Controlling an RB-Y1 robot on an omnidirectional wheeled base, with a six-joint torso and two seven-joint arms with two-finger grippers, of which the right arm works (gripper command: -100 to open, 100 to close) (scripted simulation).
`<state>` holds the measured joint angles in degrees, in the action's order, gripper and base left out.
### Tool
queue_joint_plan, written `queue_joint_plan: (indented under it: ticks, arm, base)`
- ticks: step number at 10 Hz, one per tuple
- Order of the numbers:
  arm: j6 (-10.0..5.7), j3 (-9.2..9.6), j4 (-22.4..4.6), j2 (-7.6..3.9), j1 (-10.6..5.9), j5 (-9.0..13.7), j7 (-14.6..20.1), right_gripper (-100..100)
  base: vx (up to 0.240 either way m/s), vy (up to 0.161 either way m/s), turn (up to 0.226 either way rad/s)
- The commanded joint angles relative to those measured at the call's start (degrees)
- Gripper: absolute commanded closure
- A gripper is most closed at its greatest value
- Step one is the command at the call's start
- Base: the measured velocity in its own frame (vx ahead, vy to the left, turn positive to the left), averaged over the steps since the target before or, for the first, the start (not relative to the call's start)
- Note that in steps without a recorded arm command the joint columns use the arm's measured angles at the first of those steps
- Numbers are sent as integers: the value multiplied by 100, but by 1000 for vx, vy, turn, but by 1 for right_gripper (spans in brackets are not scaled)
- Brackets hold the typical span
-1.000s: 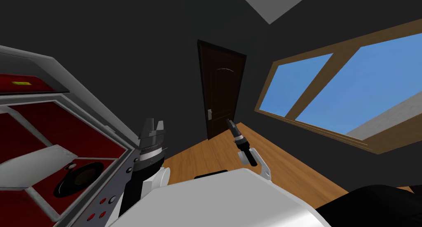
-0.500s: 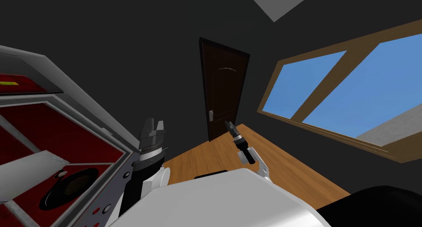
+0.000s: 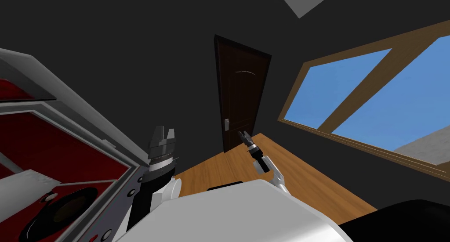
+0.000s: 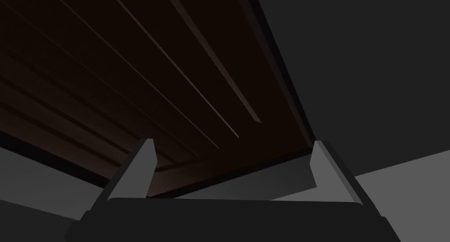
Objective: Pull the door open
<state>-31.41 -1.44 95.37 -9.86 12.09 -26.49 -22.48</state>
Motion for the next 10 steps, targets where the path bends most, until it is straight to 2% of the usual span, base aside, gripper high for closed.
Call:
queue_joint_plan:
  ticks: [1, 10]
  arm:
    - [27, -21, -225, -62, -79, -118, -196, -100]
    - [170, -74, -1283, -269, -525, -693, -1068, -100]
  base:
    - [142, 20, 25]
    - [121, 28, 24]
